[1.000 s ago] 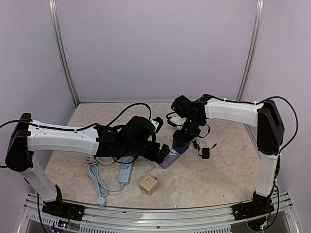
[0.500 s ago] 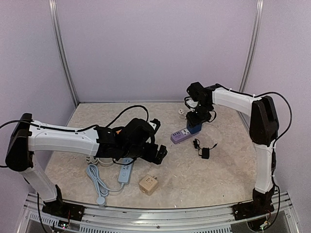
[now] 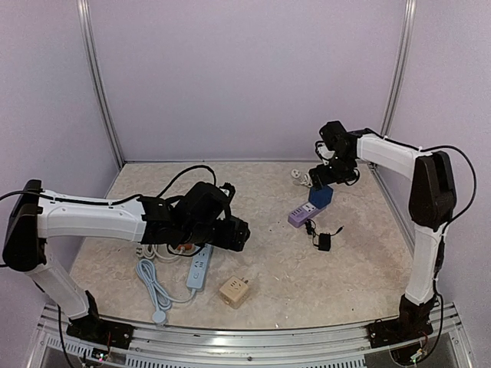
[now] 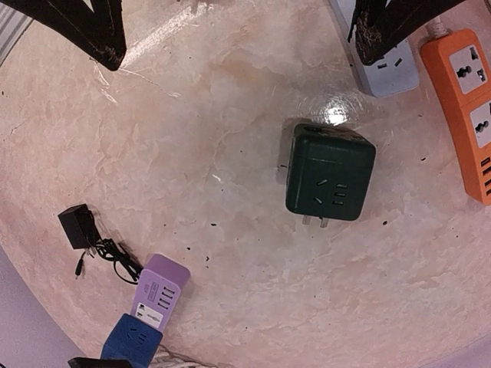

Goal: Insert the plug
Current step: Move the socket to the center of the board, then pick up the plug at the center of the board.

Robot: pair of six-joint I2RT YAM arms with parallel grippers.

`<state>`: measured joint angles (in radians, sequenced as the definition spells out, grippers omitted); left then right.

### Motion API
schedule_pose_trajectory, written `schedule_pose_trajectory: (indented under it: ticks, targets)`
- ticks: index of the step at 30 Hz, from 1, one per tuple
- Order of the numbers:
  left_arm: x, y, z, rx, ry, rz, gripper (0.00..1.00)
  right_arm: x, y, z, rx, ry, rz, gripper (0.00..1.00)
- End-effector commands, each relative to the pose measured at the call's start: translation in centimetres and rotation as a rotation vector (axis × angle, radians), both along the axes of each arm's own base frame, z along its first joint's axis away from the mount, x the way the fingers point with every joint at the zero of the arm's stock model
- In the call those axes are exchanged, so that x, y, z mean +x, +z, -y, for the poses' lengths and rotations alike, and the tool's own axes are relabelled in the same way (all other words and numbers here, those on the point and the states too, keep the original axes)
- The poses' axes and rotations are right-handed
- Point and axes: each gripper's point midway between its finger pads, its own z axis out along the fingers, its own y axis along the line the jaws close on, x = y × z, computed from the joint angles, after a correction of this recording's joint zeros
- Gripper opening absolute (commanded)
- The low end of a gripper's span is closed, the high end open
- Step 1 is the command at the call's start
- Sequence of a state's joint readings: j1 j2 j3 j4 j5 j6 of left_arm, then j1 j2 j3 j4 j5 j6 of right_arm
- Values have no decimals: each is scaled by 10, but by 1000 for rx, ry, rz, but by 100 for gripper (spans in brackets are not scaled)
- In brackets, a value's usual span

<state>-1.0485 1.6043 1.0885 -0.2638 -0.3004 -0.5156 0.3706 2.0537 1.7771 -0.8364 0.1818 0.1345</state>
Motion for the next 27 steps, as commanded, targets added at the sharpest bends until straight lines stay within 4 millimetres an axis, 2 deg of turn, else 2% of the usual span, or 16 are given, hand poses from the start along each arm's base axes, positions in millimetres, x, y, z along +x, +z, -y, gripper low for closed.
schedule_pose_trajectory:
  ticks: [1,6,13,18,23,27]
  targets:
    - [3,3,-10,-9,45,-4,99,-9,84,4,66,-31,222,100]
    - [8,0,-18,-66,86,-10,99,-49,118,10,51,-54,321,100]
    - [24,3,-42,-124,197,-31,99,-87,128,-1,257,-30,378,100]
    - [31,4,-47,-46,211,-19,99,-114,124,-7,363,30,393,100]
    - [29,-2,-36,-29,158,-55,99,-131,109,-13,386,86,349,100]
    - [40,-2,-28,-43,129,-75,99,-140,98,-6,372,72,330,100]
